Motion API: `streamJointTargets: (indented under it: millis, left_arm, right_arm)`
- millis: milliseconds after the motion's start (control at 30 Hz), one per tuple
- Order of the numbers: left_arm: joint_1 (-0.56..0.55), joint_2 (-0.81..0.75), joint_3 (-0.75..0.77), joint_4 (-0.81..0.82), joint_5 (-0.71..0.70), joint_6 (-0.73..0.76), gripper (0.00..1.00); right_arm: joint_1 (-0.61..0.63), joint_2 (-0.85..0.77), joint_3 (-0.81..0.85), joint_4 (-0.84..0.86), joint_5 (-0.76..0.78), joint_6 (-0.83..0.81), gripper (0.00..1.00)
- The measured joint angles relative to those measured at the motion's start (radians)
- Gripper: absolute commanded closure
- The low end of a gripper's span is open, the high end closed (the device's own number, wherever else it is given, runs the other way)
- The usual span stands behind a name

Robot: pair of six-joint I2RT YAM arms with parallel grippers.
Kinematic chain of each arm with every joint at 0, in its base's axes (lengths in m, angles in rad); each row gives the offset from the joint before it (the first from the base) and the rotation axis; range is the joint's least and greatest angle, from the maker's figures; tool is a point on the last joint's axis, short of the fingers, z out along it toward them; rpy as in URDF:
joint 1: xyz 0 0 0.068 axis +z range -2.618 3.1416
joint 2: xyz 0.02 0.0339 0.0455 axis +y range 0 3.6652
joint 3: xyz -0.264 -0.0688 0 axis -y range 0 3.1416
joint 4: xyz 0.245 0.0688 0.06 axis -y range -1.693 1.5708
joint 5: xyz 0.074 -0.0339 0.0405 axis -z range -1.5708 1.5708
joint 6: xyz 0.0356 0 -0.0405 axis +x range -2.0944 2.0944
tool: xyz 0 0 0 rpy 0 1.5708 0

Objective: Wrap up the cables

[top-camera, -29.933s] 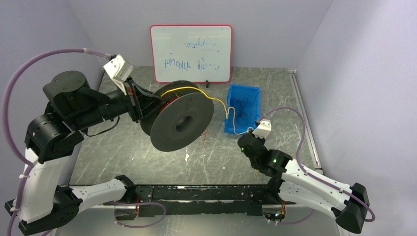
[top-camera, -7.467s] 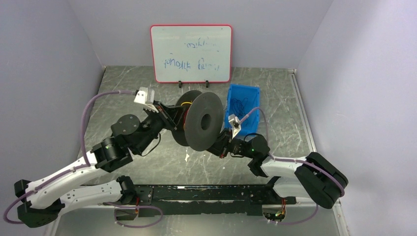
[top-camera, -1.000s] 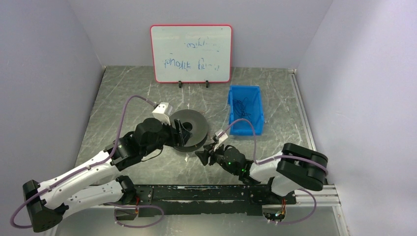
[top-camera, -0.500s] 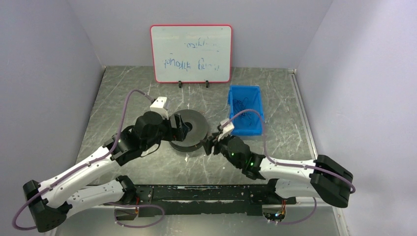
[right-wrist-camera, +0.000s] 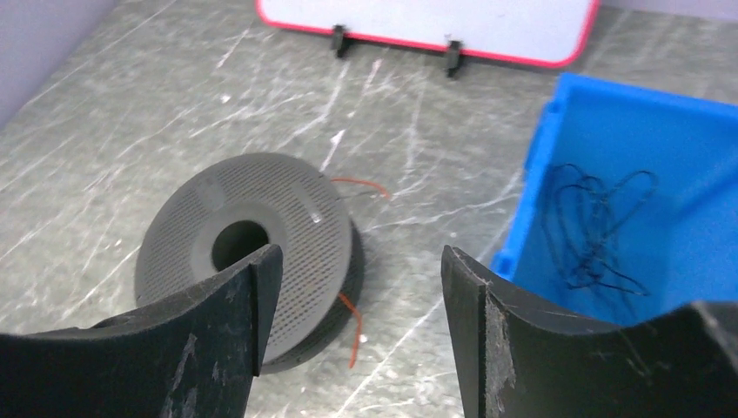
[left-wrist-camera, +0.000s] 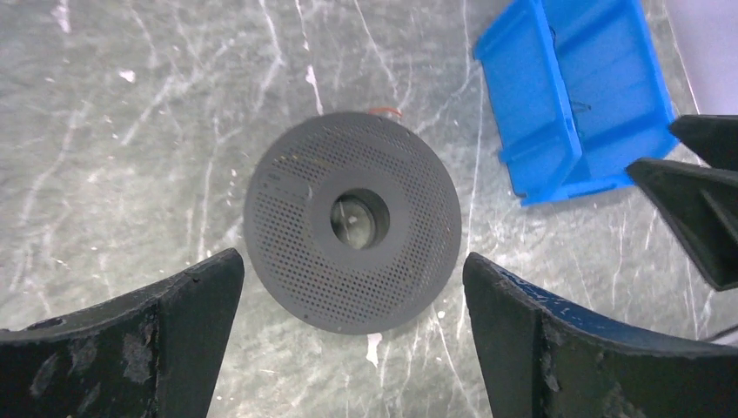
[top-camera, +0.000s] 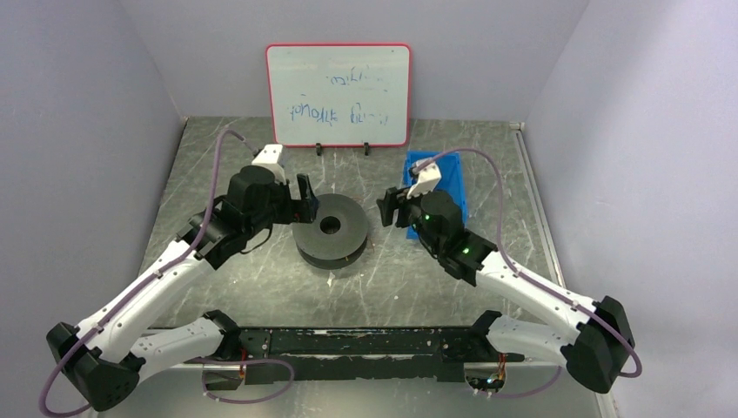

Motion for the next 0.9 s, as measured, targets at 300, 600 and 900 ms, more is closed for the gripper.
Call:
streamJointTargets:
  millis: [300,600,900]
  left_arm:
    - [0.138,0.015,0.072,-0.045,0.026,0.079,0.0]
    - [0.231,0.027,0.047,-0.056,0.051,0.113,0.07]
    - [0.236,-0.013,-0.005,-0.056,0.055,0.114,0.0]
  right_arm:
    - [-0.142,0.026,0.171,-0.254,0.076,0.032,0.26]
    - [-0.26,0.026,0.134,-0.377,0.087,0.082,0.25]
    - [-0.269,-0.041,0.091,-0.455,0.101,0.186,0.0]
